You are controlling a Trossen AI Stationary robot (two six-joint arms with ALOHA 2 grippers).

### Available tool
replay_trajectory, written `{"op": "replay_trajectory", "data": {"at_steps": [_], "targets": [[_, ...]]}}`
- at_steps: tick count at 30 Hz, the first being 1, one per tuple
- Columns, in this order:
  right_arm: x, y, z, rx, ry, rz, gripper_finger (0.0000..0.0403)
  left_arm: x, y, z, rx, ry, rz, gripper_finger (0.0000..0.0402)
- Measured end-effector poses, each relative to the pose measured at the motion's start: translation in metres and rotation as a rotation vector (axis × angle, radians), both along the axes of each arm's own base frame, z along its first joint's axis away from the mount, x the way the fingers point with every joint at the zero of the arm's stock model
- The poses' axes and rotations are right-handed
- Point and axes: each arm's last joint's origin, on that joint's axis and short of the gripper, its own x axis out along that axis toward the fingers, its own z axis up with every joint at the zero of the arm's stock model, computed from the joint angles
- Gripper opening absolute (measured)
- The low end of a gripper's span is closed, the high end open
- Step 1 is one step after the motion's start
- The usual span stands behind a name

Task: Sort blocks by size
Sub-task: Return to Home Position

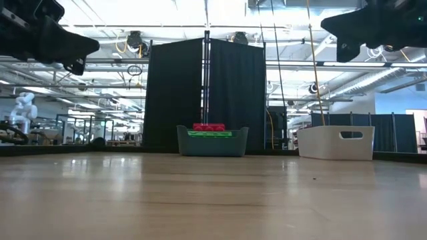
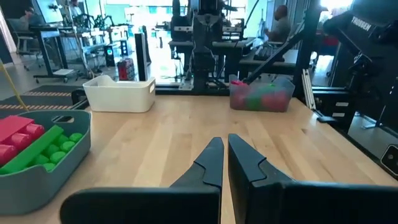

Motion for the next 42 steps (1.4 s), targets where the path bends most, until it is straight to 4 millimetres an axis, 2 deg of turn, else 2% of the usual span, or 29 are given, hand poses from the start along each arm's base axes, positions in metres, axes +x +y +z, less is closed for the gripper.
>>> {"op": "replay_trajectory", "data": {"at_steps": [10, 17, 24, 28, 38, 42], "targets": [[-0.014, -0.012, -0.006, 0.016, 0.031, -0.064, 0.0, 0.0, 0.001, 0.0, 0.006, 0.003, 0.042, 0.0], [-0.023, -0.011, -0.002, 0.019, -0.004, -0.012, 0.0, -0.001, 0.002, 0.001, -0.021, -0.01, 0.068, 0.0], [-0.027, -0.012, -0.019, 0.055, -0.021, -0.008, 0.0, -0.008, 0.002, 0.002, -0.043, -0.04, 0.027, 0.0], [-0.031, -0.012, -0.017, 0.061, -0.082, -0.006, 0.0, -0.008, 0.002, 0.0, -0.028, -0.016, 0.033, 0.0], [-0.036, -0.013, -0.033, 0.09, -0.059, -0.01, 0.0, -0.008, 0.002, 0.0, -0.03, -0.022, 0.036, 0.0], [-0.039, -0.013, -0.034, 0.094, -0.052, -0.014, 0.0, -0.008, 0.002, 0.0, -0.029, -0.017, 0.037, 0.0]]}}
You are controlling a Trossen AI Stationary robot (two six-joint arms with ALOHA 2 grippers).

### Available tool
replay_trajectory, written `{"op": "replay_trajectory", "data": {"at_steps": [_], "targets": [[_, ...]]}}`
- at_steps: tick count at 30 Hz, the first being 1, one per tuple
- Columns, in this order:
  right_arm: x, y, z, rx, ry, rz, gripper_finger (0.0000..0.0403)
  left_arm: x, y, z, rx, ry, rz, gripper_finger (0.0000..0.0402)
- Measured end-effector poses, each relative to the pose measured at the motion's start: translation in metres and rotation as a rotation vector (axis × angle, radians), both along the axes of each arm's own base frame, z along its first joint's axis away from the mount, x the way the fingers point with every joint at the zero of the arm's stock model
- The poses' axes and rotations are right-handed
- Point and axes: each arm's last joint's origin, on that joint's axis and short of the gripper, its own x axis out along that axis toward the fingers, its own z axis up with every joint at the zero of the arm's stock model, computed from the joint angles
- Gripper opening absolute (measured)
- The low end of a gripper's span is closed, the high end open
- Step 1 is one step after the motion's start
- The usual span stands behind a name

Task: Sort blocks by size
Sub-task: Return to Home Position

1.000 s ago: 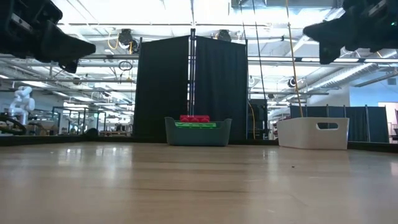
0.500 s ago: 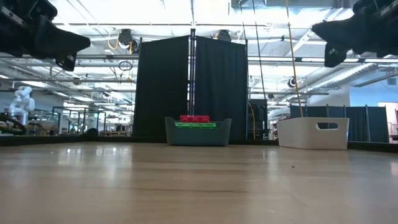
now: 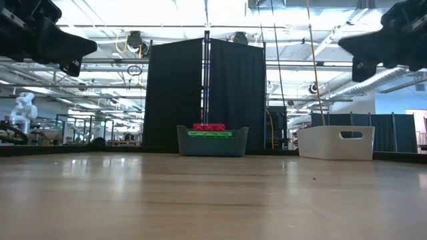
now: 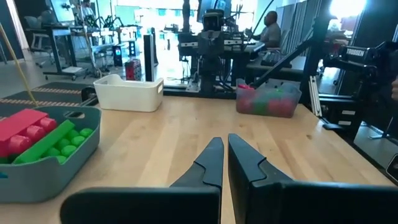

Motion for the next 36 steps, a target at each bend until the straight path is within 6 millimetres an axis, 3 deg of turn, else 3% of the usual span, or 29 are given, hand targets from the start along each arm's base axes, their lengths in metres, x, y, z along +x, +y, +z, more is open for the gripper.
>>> {"op": "replay_trajectory", "data": {"at_steps": [5, 16, 36], "targets": [[0.001, -0.002, -0.01, 0.021, 0.101, -0.073, 0.0, 0.0, 0.001, 0.0, -0.024, -0.017, 0.027, 0.0], [0.001, -0.001, -0.01, 0.011, 0.108, -0.041, 0.0, 0.006, -0.001, -0.012, 0.006, -0.083, 0.016, 0.0], [0.003, -0.001, -0.012, -0.033, 0.138, -0.06, 0.0, 0.011, -0.001, -0.019, 0.017, -0.007, 0.017, 0.0]]}}
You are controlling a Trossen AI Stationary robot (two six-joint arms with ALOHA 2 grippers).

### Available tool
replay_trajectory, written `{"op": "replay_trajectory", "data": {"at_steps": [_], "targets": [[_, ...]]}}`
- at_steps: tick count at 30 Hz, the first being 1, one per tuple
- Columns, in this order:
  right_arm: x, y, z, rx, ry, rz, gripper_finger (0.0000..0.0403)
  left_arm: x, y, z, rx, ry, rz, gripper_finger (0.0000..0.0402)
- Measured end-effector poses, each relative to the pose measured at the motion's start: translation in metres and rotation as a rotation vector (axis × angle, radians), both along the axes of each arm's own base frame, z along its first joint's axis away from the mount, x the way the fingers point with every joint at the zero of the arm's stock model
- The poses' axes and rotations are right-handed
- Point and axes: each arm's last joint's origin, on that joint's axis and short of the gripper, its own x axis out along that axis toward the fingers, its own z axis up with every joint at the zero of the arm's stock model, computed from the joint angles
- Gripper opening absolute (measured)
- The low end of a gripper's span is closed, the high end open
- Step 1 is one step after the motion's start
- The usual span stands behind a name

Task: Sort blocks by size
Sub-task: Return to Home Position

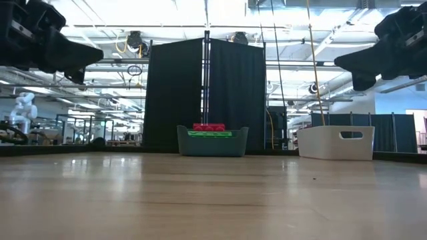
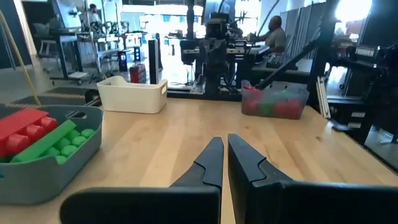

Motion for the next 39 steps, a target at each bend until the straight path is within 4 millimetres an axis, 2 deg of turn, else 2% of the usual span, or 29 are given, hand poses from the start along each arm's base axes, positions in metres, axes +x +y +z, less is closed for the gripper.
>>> {"op": "replay_trajectory", "data": {"at_steps": [6, 39], "targets": [[-0.0002, 0.0003, 0.0048, -0.006, -0.05, 0.01, 0.0, -0.0001, 0.0005, 0.0008, -0.019, -0.01, 0.006, 0.0], [-0.0002, 0.0003, 0.004, 0.035, -0.045, 0.011, 0.0002, -0.0001, 0.0006, 0.0008, -0.02, -0.013, 0.01, 0.0]]}}
